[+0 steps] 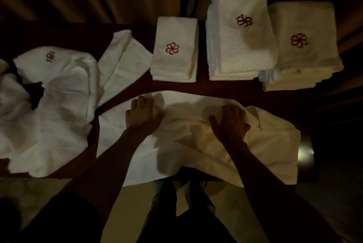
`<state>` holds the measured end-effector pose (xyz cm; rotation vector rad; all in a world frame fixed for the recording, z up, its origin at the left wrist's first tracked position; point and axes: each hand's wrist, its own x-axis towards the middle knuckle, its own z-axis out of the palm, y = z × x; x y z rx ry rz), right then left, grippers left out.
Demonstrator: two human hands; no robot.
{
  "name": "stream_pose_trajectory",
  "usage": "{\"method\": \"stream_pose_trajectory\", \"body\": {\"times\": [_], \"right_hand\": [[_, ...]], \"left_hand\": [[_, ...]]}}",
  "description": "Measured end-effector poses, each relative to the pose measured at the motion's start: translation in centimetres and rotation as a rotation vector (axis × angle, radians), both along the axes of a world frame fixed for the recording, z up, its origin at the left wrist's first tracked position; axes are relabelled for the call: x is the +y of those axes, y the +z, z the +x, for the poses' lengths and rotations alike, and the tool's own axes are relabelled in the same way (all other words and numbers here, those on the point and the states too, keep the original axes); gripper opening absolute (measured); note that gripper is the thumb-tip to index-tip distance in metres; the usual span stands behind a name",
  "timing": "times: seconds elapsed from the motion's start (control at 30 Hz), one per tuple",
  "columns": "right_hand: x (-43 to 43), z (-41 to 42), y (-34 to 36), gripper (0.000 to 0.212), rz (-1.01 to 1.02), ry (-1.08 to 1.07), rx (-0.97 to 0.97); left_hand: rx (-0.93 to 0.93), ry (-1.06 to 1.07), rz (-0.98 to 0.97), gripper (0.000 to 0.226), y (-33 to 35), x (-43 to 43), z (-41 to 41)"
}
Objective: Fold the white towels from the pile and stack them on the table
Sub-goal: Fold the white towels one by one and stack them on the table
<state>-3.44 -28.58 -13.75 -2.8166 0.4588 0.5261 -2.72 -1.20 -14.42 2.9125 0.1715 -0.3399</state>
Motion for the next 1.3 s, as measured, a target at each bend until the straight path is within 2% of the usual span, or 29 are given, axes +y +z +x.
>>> {"method": "stream_pose_trajectory", "body": {"times": [0.1,0.17,0.3,0.5,0.63,0.77,0.87,0.93,1.03,1.1,1.17,1.3], "right_hand": [[0.1,0.0,-0.6,0.077,0.046,-0.016,0.018],[0.2,0.1,-0.9,0.089,0.062,-0.005,0.049],[-0.2,0.4,-1.9,0.109,0.085,0.058,0.069],[-0.9,1.3,-2.6,0.118,0.087,0.101,0.083],[-1.1,1.5,-2.7,0.119,0.109,0.094,0.064],[-1.3,1.8,-1.5,0.105,0.146,0.107,0.008],[-2.1,0.9,-0.7,0.092,0.176,0.139,-0.136],[-3.5,0.1,-0.5,0.083,0.189,0.19,-0.317],[-6.5,-1.0,-0.2,0.068,0.189,0.158,-0.536],[-8.7,-1.8,0.1,0.061,0.173,0.103,-0.583],[-10.9,-2.7,0.1,0.06,0.113,0.031,-0.525],[-15.1,-4.5,-0.5,0.074,0.075,-0.142,-0.072]], "left_hand": [[0.017,0.037,0.036,0.081,-0.2,-0.4,-0.2],[0.096,0.042,0.022,0.086,-0.5,-0.5,-0.1],[0.238,0.036,0.024,0.113,-1.1,0.1,0.3],[0.305,-0.022,0.019,0.127,-1.3,1.2,1.3],[0.279,-0.034,0.007,0.125,-1.3,1.6,1.1],[0.177,-0.029,0.008,0.114,-0.7,0.8,1.3],[0.154,-0.043,0.042,0.114,-0.4,-1.1,1.4],[0.093,-0.081,0.049,0.113,-0.3,-3.2,1.0],[0.022,-0.154,0.025,0.102,-0.1,-7.2,0.7],[0.008,-0.223,0.002,0.093,0.1,-10.1,0.7],[-0.022,-0.329,-0.029,0.085,0.3,-13.2,0.7],[-0.104,-0.573,-0.159,0.059,-0.6,-18.0,0.0]]}}
